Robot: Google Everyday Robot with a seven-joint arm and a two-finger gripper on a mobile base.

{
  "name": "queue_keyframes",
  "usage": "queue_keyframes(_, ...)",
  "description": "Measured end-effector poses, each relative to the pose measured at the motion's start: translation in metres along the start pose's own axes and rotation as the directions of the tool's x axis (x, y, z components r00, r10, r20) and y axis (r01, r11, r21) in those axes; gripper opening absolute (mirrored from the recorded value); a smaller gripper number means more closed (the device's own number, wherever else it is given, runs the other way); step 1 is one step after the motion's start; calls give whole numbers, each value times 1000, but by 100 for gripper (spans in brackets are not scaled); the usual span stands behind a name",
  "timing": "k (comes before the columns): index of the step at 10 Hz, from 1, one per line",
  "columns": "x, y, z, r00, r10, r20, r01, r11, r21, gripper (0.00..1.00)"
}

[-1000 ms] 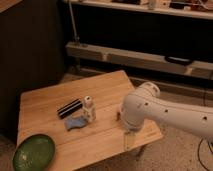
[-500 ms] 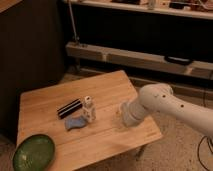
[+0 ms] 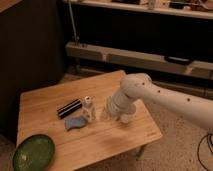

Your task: Knock the bottle over

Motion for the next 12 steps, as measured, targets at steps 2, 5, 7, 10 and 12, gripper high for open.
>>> queue_keyframes(2, -7, -29, 3, 1000, -27, 12, 27, 1000, -6, 0)
queue_keyframes(5, -39, -70, 28, 995, -85, 43, 86, 996, -34, 0)
queue_keyframes(7, -67, -90, 54, 989, -131, 65, 134, 990, -52, 0)
queue_keyframes(10, -80, -102, 66, 988, -145, 51, 147, 988, -45, 5)
queue_keyframes(12, -79, -102, 65, 988, -143, 51, 145, 988, -44, 5)
